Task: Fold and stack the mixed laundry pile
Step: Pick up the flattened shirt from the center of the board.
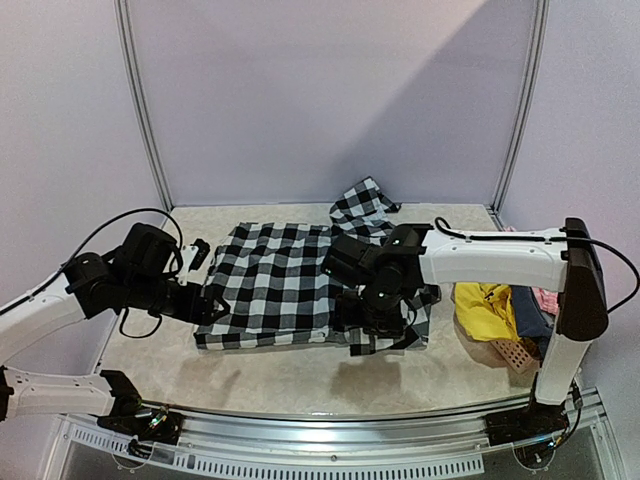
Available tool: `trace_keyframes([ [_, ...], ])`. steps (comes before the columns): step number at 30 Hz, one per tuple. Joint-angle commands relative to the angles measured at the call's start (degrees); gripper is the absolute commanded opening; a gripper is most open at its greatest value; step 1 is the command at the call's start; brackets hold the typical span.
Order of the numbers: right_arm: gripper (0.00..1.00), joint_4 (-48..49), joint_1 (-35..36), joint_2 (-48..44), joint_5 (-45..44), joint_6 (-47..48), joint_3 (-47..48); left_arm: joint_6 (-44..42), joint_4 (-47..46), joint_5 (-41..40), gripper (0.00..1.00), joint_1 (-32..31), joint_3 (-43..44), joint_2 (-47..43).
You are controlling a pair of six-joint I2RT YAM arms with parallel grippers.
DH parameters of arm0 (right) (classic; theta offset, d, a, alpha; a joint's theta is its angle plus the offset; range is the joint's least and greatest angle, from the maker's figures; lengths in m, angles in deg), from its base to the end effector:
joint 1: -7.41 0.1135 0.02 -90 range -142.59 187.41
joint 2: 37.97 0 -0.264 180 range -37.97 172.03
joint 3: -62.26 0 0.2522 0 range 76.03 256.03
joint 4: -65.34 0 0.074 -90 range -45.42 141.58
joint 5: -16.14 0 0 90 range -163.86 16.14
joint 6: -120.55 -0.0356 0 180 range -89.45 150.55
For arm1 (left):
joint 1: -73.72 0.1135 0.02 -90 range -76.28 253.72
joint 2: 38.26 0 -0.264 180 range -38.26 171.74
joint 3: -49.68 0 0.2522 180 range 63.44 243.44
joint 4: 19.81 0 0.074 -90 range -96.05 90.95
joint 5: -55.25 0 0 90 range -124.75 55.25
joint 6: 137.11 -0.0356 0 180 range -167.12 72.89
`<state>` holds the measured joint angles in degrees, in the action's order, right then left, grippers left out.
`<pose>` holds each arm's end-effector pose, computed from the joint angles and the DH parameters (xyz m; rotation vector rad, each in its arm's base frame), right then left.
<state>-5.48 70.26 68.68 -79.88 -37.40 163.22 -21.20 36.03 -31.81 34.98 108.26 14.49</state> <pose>0.1731 0.3294 0.2350 0.1490 2.9343 0.2516 0.1404 -0.1150 0.2653 0.3054 2.5055 -0.5458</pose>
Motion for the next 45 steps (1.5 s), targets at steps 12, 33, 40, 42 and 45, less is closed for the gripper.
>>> trace_keyframes([
  [12,0.78,1.3,-4.8,4.7,-3.0,-1.9,0.7,-0.6,-0.2,0.7,0.8,-2.1,-1.5,-1.8],
  [33,0.0,-13.8,-2.9,1.8,-5.3,1.2,6.6,-0.2,-0.2,-1.5,0.79,-2.1,-1.7,-1.3],
  [40,0.0,-23.6,2.7,-2.5,-4.1,2.6,7.5,3.3,1.8,-4.6,0.81,-1.8,-1.5,-2.1],
  [42,0.0,-25.4,4.8,-4.0,-3.3,1.9,7.3,4.6,2.6,-5.4,0.83,-1.6,-1.6,-2.0],
  [45,0.0,-27.9,7.7,-5.9,-2.1,0.1,7.4,5.9,4.0,-6.0,0.88,-1.0,-1.5,-2.4],
])
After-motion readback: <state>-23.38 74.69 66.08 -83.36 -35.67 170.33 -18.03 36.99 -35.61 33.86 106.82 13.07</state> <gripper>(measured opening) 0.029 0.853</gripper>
